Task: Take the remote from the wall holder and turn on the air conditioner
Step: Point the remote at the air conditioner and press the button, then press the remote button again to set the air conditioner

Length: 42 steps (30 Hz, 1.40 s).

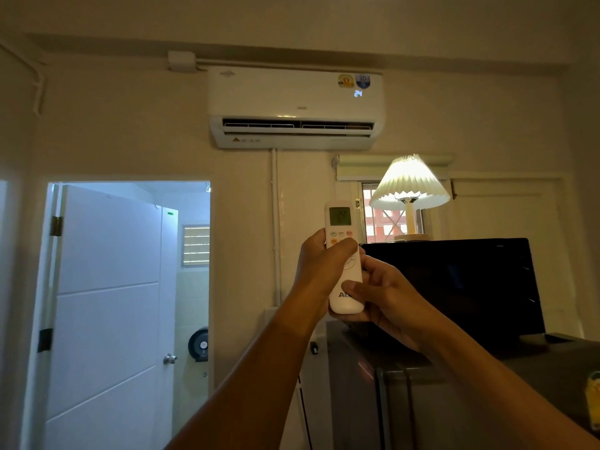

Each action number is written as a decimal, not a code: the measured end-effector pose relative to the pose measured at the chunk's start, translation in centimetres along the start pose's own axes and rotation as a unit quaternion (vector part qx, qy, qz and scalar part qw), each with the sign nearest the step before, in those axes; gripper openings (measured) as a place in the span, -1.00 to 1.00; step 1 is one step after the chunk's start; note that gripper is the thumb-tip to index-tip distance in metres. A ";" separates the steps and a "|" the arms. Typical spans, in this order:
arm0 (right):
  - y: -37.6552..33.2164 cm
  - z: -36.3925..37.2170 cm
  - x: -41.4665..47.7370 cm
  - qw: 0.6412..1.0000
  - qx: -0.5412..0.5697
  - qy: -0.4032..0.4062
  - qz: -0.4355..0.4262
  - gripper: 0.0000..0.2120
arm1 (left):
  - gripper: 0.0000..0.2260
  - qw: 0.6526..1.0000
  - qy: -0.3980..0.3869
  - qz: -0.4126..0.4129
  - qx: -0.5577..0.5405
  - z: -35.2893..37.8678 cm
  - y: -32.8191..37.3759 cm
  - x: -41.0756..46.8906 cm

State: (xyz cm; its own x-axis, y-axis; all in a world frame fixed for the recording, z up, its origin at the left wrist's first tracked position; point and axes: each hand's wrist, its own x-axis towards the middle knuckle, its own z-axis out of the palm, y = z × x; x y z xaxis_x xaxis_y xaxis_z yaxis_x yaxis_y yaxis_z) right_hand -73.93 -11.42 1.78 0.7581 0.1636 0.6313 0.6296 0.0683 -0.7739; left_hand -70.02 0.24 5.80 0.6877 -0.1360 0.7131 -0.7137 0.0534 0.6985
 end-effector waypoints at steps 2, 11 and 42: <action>0.2 0.1 0.1 1.000 0.000 -0.001 -0.001 -0.66 | -0.79 1.000 -0.001 -0.002 0.001 -0.2 -0.2 0.1; 1.8 1.9 0.8 1.000 -0.007 -0.027 0.006 -0.62 | -0.66 0.999 0.013 -0.039 -0.017 -3.4 -0.5 0.1; 27.8 3.0 19.3 0.939 -0.294 0.143 0.107 -0.67 | -0.50 0.999 -0.004 -0.053 -0.007 -8.6 -25.5 16.8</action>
State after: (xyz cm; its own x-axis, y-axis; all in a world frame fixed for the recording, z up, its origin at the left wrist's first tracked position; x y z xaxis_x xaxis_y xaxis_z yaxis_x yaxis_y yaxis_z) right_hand -42.31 -3.37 -7.67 0.8398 -0.1648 0.5173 0.3787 -0.5049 -0.7756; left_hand -39.11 5.12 0.50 0.7588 -0.1494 0.6340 -0.6343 0.0515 0.7713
